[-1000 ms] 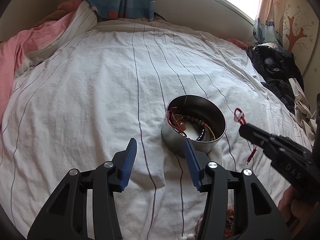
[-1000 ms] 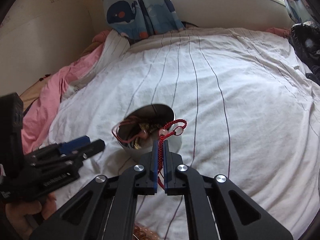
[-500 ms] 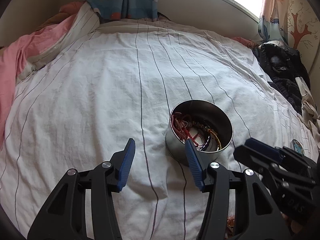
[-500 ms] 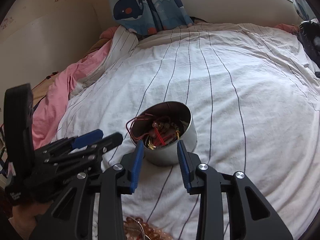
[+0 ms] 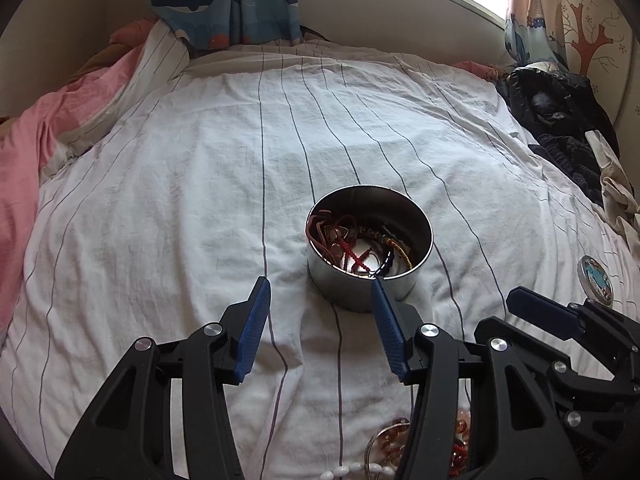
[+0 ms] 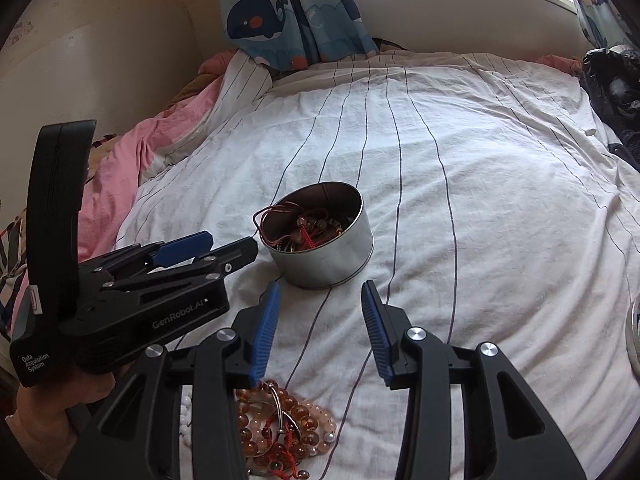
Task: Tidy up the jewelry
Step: 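Move both open grippers back toward the remaining bracelet pile, then grasp the thin silver wire bangle with left while right grasps the red string bracelet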
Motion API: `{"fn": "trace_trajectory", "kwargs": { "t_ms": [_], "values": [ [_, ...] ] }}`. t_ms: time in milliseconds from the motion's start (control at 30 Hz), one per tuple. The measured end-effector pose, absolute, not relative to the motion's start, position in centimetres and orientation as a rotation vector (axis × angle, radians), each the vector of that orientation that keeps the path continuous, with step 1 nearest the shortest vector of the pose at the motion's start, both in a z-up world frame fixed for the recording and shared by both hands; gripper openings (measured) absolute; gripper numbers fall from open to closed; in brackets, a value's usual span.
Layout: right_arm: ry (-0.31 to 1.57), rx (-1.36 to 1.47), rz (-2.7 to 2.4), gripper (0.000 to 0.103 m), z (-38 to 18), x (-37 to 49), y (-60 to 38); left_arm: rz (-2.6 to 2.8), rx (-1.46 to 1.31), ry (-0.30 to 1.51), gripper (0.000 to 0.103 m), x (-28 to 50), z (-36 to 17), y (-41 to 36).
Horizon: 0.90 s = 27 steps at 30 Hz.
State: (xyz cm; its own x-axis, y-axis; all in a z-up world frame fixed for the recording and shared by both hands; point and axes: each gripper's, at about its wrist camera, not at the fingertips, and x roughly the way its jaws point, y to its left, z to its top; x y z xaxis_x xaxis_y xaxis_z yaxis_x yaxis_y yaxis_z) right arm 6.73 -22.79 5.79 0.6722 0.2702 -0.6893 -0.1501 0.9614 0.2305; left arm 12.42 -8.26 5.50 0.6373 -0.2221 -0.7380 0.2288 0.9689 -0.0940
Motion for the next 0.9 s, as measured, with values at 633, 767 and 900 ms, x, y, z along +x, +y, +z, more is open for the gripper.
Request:
{"fn": "trace_trajectory", "kwargs": {
  "t_ms": [633, 767, 900],
  "values": [
    [0.855, 0.192, 0.237, 0.044, 3.0, 2.0, -25.0, -0.265, 0.078, 0.909, 0.051, 3.9, 4.0, -6.1],
    [0.879, 0.219, 0.26, 0.044, 2.1, 2.1, -24.9, -0.301, 0.079, 0.917, 0.051, 3.2, 3.6, -6.5],
    [0.881, 0.223, 0.237, 0.044, 1.7, 2.1, -25.0, -0.345, 0.113, 0.911, 0.051, 3.5, 3.3, -8.6]
  ]
}}
